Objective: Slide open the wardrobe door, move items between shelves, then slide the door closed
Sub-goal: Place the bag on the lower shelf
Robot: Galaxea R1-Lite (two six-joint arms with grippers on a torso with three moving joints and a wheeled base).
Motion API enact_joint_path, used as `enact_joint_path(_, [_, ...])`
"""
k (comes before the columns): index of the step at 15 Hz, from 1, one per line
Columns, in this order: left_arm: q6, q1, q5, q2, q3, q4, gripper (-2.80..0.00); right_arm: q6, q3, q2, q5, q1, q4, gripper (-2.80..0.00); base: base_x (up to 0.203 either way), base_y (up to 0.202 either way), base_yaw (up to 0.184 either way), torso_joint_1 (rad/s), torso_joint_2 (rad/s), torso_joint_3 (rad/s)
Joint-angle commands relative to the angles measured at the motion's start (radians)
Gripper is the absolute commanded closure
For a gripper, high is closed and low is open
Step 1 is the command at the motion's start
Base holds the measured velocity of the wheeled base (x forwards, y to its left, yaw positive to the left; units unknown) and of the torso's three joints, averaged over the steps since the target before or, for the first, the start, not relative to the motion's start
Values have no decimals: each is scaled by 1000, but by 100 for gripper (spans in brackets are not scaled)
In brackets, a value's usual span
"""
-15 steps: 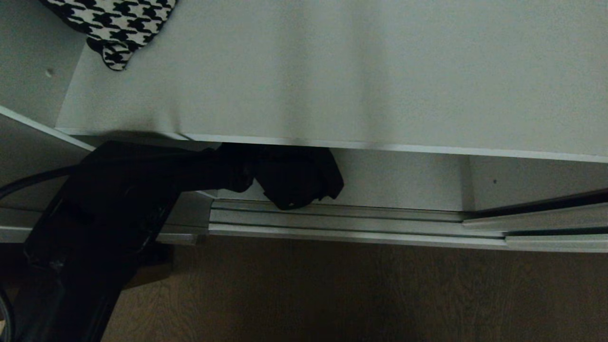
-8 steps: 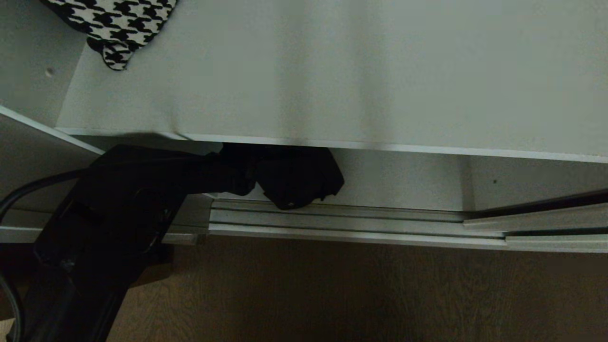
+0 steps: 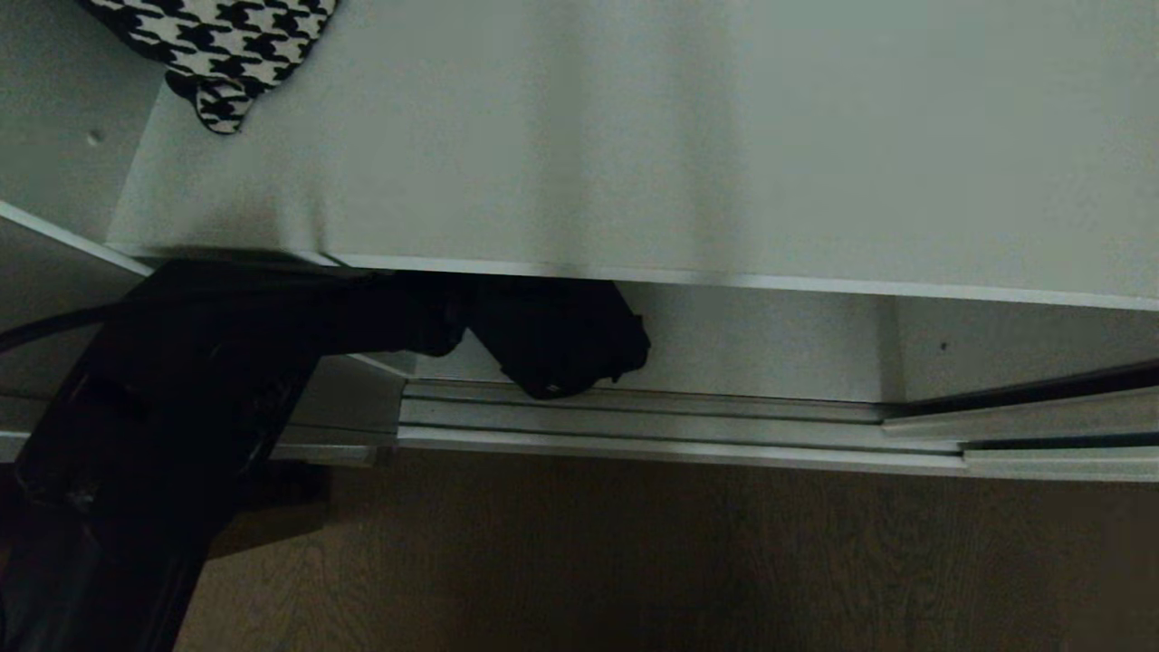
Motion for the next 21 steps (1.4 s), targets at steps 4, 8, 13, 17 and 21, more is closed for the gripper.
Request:
enact_joint_path(4, [-134, 44, -10, -83, -2, 166, -280, -1, 0, -3, 0, 0, -1, 0, 0, 0, 0, 0, 0, 0])
enact_joint_path(8, [-138, 54, -14, -105, 1, 171, -280, -1, 0, -3, 0, 0, -1, 0, 0, 0, 0, 0, 0, 0])
enact_joint_path(13, [-135, -18, -52, -118, -8, 226, -280, -1, 2, -3, 0, 0, -1, 0, 0, 0, 0, 0, 0, 0])
enact_joint_path(17, [-126, -115, -156, -103, -10, 342, -280, -2, 0, -3, 0, 0, -1, 0, 0, 0, 0, 0, 0, 0])
enact_joint_path(21, [-118, -161, -204, -100, -10, 344, -280, -1, 0, -3, 0, 0, -1, 0, 0, 0, 0, 0, 0, 0])
